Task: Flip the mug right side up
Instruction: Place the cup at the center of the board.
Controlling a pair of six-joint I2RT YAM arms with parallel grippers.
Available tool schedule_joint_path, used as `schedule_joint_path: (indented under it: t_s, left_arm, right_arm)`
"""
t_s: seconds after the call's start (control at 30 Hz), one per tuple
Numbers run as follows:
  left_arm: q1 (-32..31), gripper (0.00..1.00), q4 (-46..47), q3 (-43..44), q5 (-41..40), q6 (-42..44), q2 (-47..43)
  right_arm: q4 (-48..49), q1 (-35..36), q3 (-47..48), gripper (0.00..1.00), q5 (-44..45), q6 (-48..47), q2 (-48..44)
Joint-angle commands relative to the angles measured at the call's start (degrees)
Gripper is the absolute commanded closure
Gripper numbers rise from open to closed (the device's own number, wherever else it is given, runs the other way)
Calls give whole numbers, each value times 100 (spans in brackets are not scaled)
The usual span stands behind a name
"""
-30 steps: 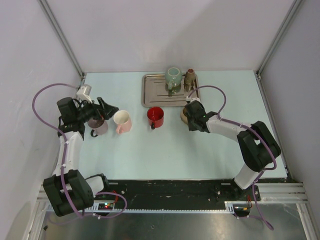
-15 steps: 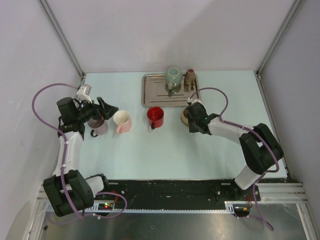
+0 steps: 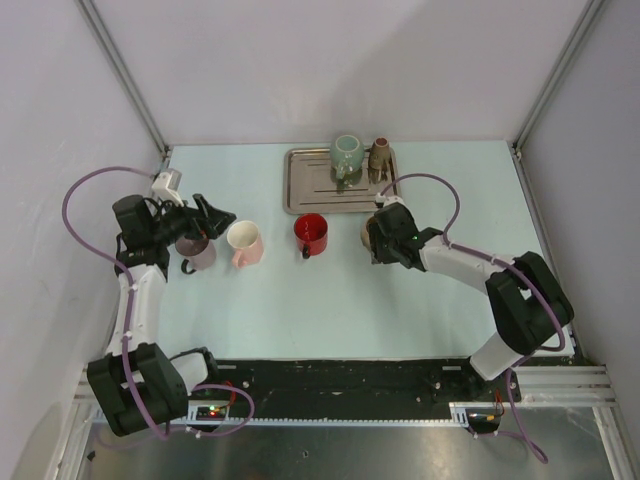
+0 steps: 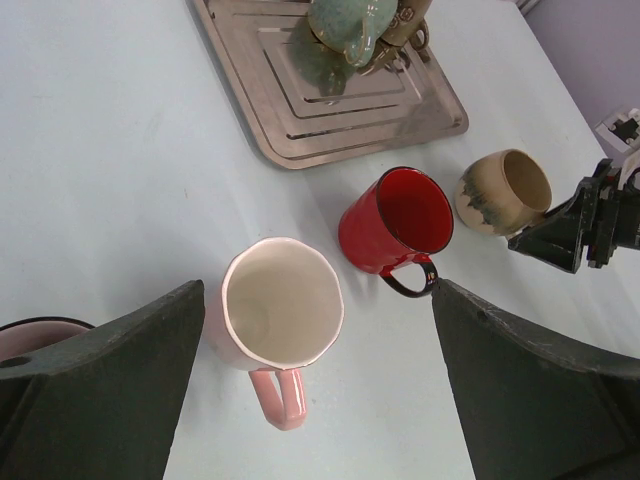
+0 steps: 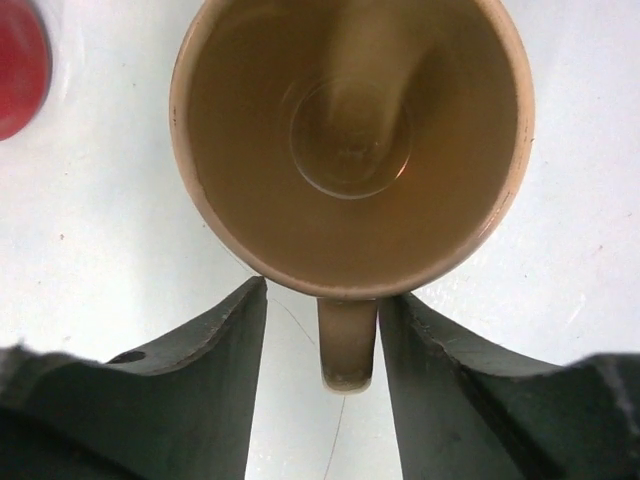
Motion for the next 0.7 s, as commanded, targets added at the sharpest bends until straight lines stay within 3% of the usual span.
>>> schedule_joint_path:
  t_s: [0.0, 0.5, 0.67]
  left_arm:
    - [57, 2, 164, -21, -36, 171, -183]
    - [5, 2, 81, 273, -325, 344, -366]
    - [-485, 2, -273, 811, -1132, 808, -234]
  right_arm:
    - [220, -34, 41, 43, -43, 74, -306]
    - [0, -1006, 41, 3, -656, 65, -1093]
    - [127, -1920, 41, 1, -912, -80, -1607]
